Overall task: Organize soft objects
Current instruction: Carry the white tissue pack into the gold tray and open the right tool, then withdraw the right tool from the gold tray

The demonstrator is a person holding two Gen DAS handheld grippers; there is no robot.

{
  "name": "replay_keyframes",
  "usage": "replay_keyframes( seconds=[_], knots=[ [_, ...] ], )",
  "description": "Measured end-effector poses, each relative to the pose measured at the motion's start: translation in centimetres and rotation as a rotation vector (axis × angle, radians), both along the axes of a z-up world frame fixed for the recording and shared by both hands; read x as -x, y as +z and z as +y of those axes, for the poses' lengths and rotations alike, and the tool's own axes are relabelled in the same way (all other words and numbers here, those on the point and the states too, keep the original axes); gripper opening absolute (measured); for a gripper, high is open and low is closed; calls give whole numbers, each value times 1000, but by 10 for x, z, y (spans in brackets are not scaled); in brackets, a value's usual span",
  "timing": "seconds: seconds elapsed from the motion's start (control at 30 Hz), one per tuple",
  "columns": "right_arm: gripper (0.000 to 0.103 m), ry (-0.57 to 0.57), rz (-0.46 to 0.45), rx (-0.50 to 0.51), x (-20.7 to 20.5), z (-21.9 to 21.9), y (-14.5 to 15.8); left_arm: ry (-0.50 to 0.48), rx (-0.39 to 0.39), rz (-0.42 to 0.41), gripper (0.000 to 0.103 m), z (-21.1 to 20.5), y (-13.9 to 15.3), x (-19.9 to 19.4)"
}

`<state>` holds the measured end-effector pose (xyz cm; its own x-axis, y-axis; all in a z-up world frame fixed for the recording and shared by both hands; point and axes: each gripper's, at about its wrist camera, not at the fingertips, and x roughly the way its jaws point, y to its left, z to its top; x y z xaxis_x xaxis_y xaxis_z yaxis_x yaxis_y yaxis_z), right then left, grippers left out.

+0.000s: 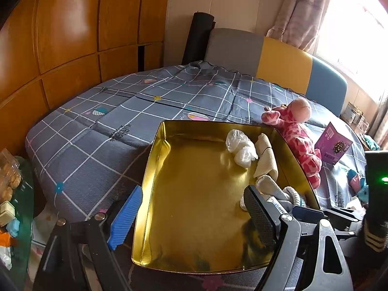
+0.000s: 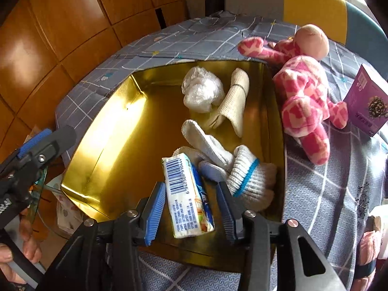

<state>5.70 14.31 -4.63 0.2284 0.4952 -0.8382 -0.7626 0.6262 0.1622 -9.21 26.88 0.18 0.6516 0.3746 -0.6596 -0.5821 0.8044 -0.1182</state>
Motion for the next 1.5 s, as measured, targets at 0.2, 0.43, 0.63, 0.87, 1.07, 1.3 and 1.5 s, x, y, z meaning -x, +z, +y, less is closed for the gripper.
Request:
replay_keyframes(
  seconds=[0.2,0.43,0.63,0.87,1.07,1.3,1.5],
  knots=[
    [45,-20,-18,-27,3,-11,12,-10,-5,-2,86,-4,1,-1],
    [45,-56,-35,-48,5,-24,22,-28,-10,-4,86,-11,3,-1],
    [45,-85,-53,-67,7,-37,29,-41,-15,0,86,-15,3,-2],
    [45,-127,-71,-80,6,-53,33,-56,-16,6,86,-19,2,-4],
    [45,-185,-82,-87,-1,-77,37,-78,-21,9,86,-24,2,-7],
    [45,-286,-73,-89,-19,-119,35,-124,-36,18,90,-36,3,-15],
    [46,-388,-74,-87,-33,-164,34,-170,-68,21,101,-52,8,-27]
  ],
)
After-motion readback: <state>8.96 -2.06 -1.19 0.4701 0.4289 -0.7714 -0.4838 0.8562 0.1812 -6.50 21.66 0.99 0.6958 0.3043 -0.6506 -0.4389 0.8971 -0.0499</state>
